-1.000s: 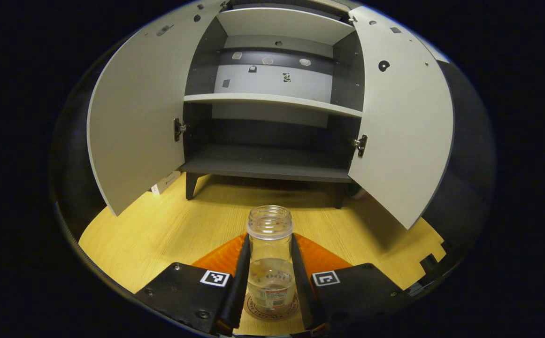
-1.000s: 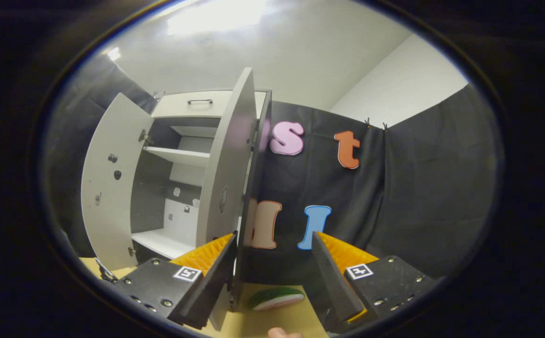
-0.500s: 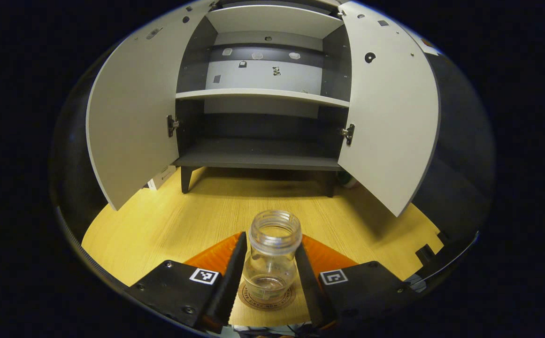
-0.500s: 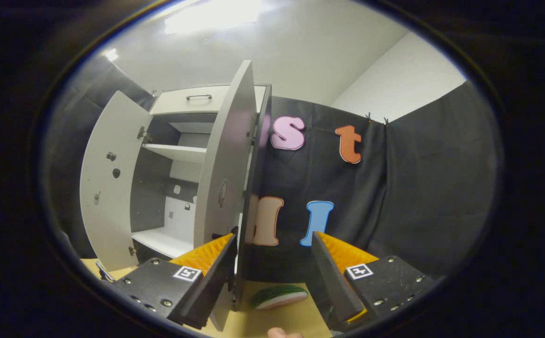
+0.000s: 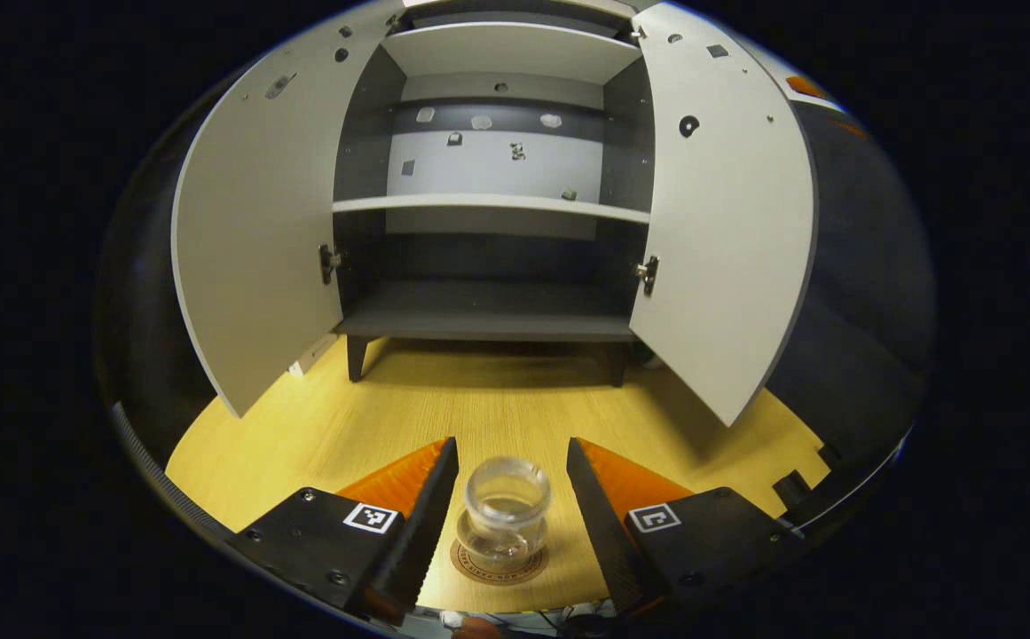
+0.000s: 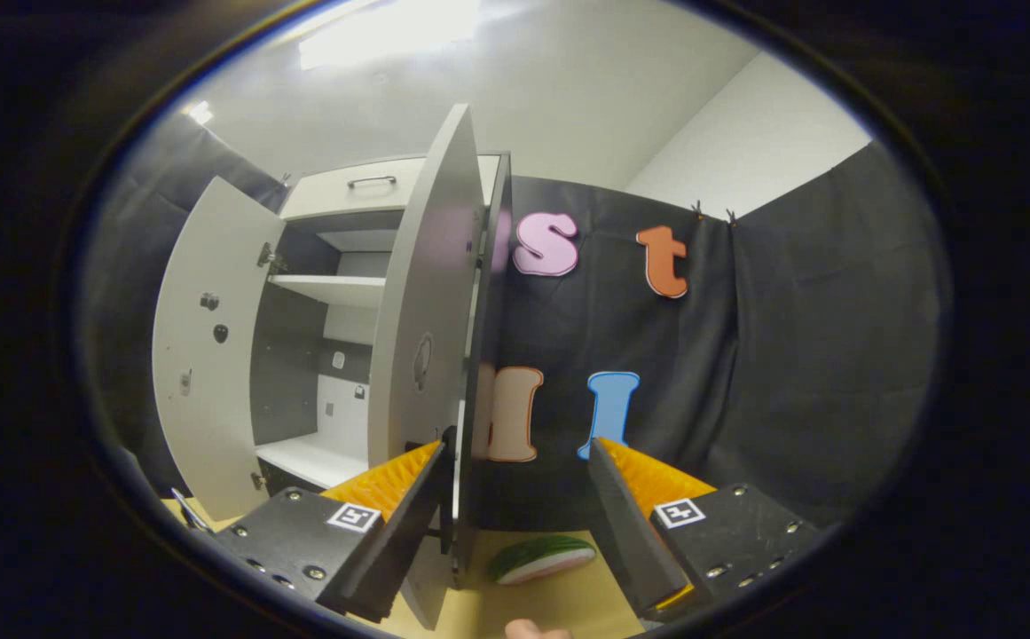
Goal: Grasp the bottle in the cabinet with the left hand and place it on the coaster, then close the right door with the right hand and the left door with the left hand.
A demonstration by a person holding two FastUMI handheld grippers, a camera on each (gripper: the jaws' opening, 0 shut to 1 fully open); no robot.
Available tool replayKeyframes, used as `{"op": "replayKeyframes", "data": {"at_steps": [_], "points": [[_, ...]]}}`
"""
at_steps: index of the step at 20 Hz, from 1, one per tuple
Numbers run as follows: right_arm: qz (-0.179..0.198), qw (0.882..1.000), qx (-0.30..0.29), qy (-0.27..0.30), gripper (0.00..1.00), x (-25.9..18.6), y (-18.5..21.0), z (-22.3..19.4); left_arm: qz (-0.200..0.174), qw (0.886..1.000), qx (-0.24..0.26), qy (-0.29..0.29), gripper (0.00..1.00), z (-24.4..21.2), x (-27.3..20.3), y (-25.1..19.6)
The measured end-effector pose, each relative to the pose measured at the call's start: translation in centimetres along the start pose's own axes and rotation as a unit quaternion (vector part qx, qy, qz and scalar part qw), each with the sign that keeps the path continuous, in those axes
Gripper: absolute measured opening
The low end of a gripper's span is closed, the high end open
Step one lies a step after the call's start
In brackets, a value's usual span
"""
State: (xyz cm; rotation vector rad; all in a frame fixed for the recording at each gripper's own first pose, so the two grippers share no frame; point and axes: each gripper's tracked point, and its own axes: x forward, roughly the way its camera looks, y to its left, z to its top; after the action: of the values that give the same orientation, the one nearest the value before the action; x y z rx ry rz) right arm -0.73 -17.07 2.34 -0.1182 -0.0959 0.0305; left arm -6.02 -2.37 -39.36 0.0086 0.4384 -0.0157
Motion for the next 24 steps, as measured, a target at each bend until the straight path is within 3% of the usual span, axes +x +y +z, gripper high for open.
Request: {"op": "replayKeyframes", "data": {"at_steps": [1,4,15,24], "points": [[-0.001,1.000,0.002,0.001,0.96,0.1,0.0,-0.1,0.003,1.000,0.004,-0.012,0.80,1.3,-0.3,0.0],[-0.008,1.000,0.009,0.008,0.96,0.4,0.0,-0.6,0.013,0.999,0.010,-0.051,1.00,5.4,-1.0,0.4],[-0.003,0.998,0.040,0.047,0.95,1.9,2.8,-2.7,0.047,0.989,-0.004,-0.142,0.98,19.2,-4.2,4.8],[-0.005,0.998,0.028,0.047,0.92,1.7,5.7,-2.6,0.091,0.983,-0.003,-0.161,0.98,23.7,-9.0,11.4]]}}
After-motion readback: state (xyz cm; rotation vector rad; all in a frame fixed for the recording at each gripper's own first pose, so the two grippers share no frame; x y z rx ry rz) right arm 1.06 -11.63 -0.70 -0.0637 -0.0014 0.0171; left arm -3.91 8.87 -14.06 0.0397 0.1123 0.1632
